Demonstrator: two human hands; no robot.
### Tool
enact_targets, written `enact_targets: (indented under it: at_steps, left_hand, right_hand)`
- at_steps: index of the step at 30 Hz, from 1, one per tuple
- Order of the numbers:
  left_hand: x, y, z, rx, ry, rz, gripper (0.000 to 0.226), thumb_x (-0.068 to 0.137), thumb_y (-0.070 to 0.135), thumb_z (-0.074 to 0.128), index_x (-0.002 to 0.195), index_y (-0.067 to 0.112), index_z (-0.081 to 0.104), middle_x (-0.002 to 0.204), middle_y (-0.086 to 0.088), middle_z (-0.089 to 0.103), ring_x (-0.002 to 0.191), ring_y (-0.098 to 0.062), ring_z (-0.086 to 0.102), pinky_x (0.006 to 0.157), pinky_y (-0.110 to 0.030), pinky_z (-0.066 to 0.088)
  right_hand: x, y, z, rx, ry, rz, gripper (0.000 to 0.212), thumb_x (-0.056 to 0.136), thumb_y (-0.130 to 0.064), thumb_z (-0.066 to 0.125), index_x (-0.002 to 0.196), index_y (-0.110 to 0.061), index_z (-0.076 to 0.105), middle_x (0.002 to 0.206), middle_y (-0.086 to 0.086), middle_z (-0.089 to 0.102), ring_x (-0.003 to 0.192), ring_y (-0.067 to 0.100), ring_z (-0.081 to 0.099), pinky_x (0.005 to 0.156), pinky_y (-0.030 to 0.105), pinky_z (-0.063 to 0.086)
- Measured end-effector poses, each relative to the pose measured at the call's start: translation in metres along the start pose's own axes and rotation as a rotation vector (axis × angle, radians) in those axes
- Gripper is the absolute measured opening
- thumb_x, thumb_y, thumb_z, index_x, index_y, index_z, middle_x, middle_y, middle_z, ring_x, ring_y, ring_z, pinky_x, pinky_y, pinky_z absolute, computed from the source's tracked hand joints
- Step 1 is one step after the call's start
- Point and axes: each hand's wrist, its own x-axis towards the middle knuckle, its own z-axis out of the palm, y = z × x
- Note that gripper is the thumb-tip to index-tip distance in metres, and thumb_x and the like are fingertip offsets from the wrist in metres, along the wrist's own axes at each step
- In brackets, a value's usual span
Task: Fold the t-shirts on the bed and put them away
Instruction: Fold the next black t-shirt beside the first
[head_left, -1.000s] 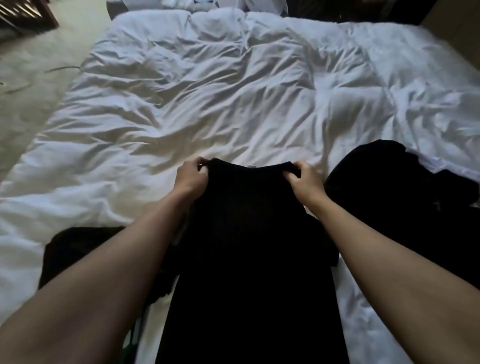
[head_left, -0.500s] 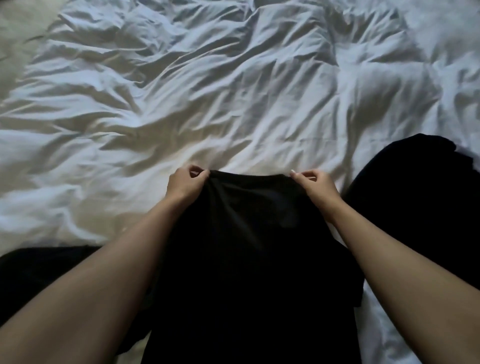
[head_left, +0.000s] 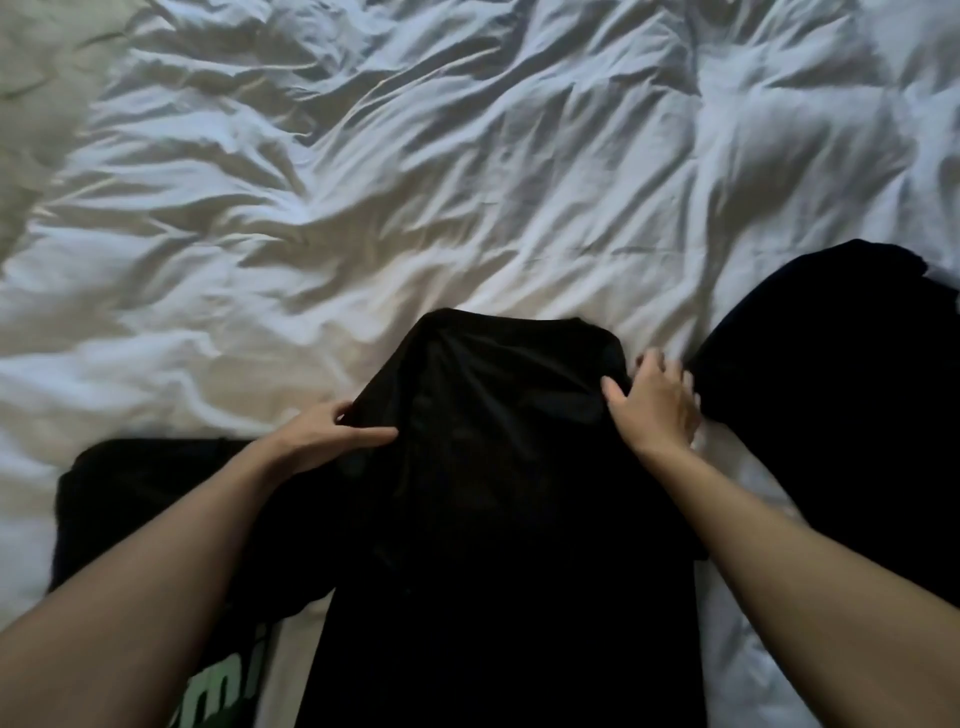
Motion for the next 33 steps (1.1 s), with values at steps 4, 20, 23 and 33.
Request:
enact_targets:
  at_steps: [4, 20, 23, 33]
  left_hand:
    - [-0.013, -0.025, -0.015, 0.045, 0.02, -0.034, 0.024, 0.083, 0.03, 0.079, 0.068, 0.018, 0.063, 0.057, 0.012, 0.064, 0.051, -0.001, 0.056, 0.052, -0.022, 0.041]
    - [-0.065, -0.044, -0.021, 0.148, 0.057, -0.031, 0.018, 0.081, 0.037, 0.077, 0.092, 0.023, 0.076, 0.08, 0.002, 0.076, 0.078, -0.014, 0.072, 0.065, -0.026, 0.051]
    - [-0.068, -0.052, -0.018, 0.102, 0.294, 0.032, 0.015, 0.089, 0.028, 0.067, 0.1, 0.022, 0.075, 0.088, -0.003, 0.075, 0.088, -0.019, 0.071, 0.074, -0.03, 0.051]
    - [-0.104, -0.069, -0.055, 0.04, 0.152, -0.089, 0.022, 0.077, 0.038, 0.083, 0.074, 0.018, 0.073, 0.063, 0.006, 0.071, 0.059, -0.009, 0.068, 0.06, -0.026, 0.049]
  right_hand:
    - [-0.044, -0.061, 0.013, 0.061, 0.194, -0.546, 0.032, 0.08, -0.029, 0.069, 0.105, -0.01, 0.063, 0.101, 0.016, 0.061, 0.095, 0.039, 0.057, 0.078, 0.045, 0.047]
    - [-0.132, -0.151, 0.064, 0.286, -0.727, -0.595, 0.056, 0.093, -0.053, 0.054, 0.145, -0.039, 0.041, 0.127, 0.003, 0.049, 0.12, 0.023, 0.049, 0.102, 0.042, 0.044]
    - [-0.138, -0.158, 0.069, 0.291, -0.727, -0.589, 0.056, 0.094, -0.051, 0.053, 0.147, -0.039, 0.038, 0.125, 0.001, 0.047, 0.119, 0.022, 0.049, 0.102, 0.042, 0.044]
    - [-0.142, -0.167, 0.073, 0.099, -0.785, -0.521, 0.071, 0.095, -0.059, 0.047, 0.154, -0.042, 0.012, 0.147, 0.01, 0.033, 0.131, 0.03, 0.041, 0.108, 0.047, 0.038]
